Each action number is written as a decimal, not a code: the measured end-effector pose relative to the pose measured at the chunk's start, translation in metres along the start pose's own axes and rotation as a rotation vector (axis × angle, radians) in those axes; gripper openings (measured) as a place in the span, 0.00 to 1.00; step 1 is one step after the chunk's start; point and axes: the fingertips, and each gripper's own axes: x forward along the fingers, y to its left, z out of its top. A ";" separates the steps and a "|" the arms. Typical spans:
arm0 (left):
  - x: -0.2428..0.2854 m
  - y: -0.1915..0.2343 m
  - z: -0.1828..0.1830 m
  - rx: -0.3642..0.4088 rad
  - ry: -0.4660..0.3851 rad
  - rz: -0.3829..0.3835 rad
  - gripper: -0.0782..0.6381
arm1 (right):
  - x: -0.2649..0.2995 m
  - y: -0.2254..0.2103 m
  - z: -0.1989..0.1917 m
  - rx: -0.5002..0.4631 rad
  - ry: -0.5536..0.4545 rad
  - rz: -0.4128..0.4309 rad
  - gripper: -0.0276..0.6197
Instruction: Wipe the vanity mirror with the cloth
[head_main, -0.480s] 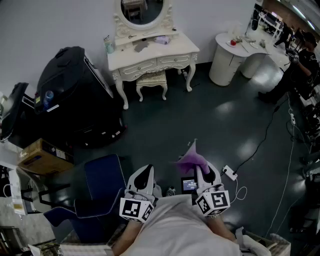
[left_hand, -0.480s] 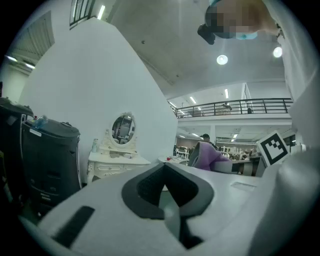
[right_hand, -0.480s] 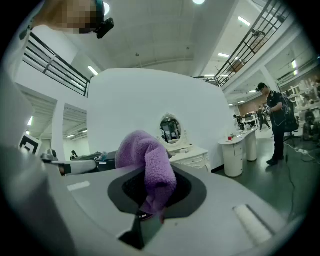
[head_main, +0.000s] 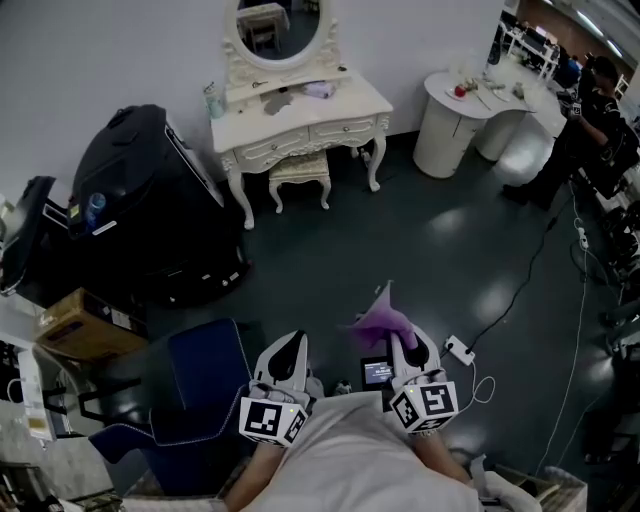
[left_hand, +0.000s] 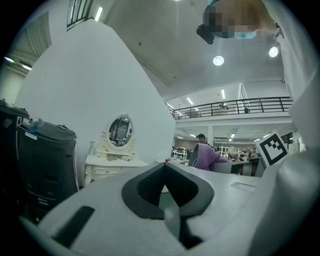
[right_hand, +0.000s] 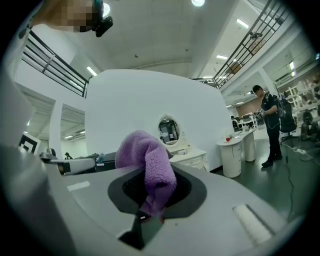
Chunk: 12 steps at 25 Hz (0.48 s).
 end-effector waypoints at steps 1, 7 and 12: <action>0.001 -0.001 -0.001 0.001 0.003 -0.003 0.11 | 0.000 -0.001 0.000 -0.001 0.001 -0.002 0.13; 0.006 0.003 0.001 -0.006 0.007 0.007 0.11 | -0.003 -0.004 0.002 0.021 0.001 -0.007 0.13; 0.017 0.023 0.000 -0.014 0.014 0.032 0.11 | 0.012 -0.008 -0.005 0.037 0.018 -0.009 0.13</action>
